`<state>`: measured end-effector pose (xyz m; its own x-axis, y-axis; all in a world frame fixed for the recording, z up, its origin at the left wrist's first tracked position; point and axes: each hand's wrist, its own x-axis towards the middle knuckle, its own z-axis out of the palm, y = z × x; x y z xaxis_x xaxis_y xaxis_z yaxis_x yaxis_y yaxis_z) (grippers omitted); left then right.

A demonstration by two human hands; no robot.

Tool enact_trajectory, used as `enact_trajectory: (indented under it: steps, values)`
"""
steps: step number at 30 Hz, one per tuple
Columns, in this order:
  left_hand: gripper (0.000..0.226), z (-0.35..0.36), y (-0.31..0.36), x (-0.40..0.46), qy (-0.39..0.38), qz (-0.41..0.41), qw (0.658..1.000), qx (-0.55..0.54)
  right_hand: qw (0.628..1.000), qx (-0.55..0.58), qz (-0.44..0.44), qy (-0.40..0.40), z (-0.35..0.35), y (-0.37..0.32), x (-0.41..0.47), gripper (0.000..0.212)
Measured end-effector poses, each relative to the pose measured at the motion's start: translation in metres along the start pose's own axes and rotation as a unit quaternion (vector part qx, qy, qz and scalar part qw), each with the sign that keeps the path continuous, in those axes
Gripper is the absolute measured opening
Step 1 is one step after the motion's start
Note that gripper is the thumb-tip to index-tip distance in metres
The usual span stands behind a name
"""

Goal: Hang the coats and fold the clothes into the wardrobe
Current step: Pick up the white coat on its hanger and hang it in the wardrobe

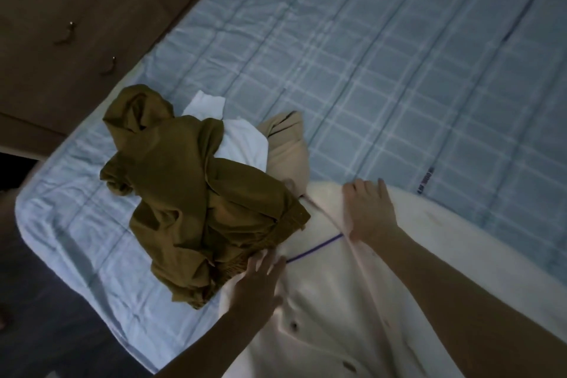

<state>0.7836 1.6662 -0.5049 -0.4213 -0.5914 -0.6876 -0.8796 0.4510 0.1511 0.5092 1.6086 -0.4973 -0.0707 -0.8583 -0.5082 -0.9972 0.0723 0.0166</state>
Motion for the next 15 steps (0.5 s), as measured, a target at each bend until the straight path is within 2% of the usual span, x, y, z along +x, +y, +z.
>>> enact_trajectory:
  steps: [3, 6, 10, 13, 15]
  values:
    - [0.082, -0.004, 0.004, -0.003, -0.016, -0.013, 1.0, -0.004, 0.999, -0.032, -0.018, -0.018, -0.003, 0.002, -0.001, 0.099]
    - [0.076, -0.021, 0.0, -0.004, 0.05, -0.01, 0.998, -0.032, 0.998, -0.046, -0.021, -0.03, 0.003, -0.003, -0.011, 0.109]
    - [0.081, -0.056, -0.023, 0.004, 0.127, 0.004, 0.99, -0.057, 0.999, -0.027, -0.011, -0.029, 0.009, -0.005, -0.033, 0.097]
    - [0.071, -0.105, -0.043, 0.031, 0.127, -0.032, 0.987, -0.096, 0.998, -0.026, 0.015, -0.049, 0.022, -0.003, -0.062, 0.094]
    - [0.064, -0.136, -0.049, 0.043, 0.134, -0.021, 0.978, -0.158, 0.998, -0.018, 0.041, -0.048, 0.035, -0.003, -0.085, 0.09]
